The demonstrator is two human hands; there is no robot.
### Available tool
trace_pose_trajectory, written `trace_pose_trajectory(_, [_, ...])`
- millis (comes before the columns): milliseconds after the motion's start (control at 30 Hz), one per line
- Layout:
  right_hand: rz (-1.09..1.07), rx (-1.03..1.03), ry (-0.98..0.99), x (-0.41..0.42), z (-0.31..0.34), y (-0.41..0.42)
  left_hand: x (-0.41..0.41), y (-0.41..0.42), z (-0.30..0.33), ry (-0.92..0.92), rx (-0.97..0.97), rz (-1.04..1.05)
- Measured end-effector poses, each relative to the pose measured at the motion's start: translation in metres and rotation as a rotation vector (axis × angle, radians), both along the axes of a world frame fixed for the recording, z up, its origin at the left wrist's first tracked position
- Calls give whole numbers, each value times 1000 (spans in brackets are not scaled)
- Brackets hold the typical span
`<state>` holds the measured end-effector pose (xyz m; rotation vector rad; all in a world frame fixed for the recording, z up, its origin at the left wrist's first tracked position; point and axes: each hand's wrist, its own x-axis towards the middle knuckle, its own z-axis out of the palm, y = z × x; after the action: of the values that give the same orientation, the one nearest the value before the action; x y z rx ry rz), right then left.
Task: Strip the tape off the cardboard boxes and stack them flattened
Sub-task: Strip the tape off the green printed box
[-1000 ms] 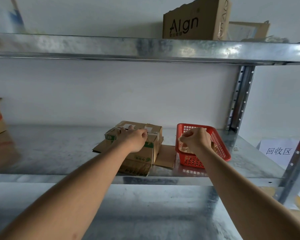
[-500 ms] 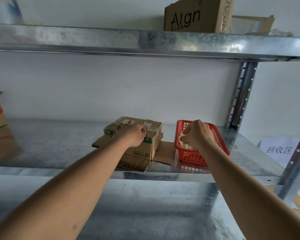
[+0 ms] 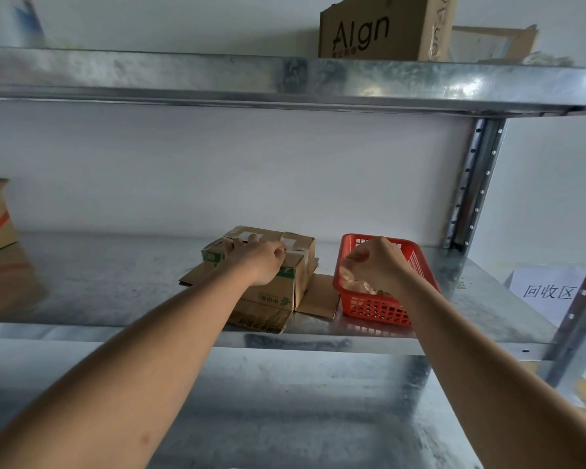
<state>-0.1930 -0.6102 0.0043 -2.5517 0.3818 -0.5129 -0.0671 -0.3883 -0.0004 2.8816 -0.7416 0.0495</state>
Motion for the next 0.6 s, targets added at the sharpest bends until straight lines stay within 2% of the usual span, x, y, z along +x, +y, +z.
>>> trace_pose_trajectory(267, [39,-222,143,2,-6,-7,-2,1,0,13,-27,-5])
trace_pose_trajectory(433, [-64,-302,77,-6,-7,-7,-2,0,1,15,-33,5])
trace_pose_trajectory(600, [-204,-473,242,-11,-5,-6,-3,2,2,35,-60,-1])
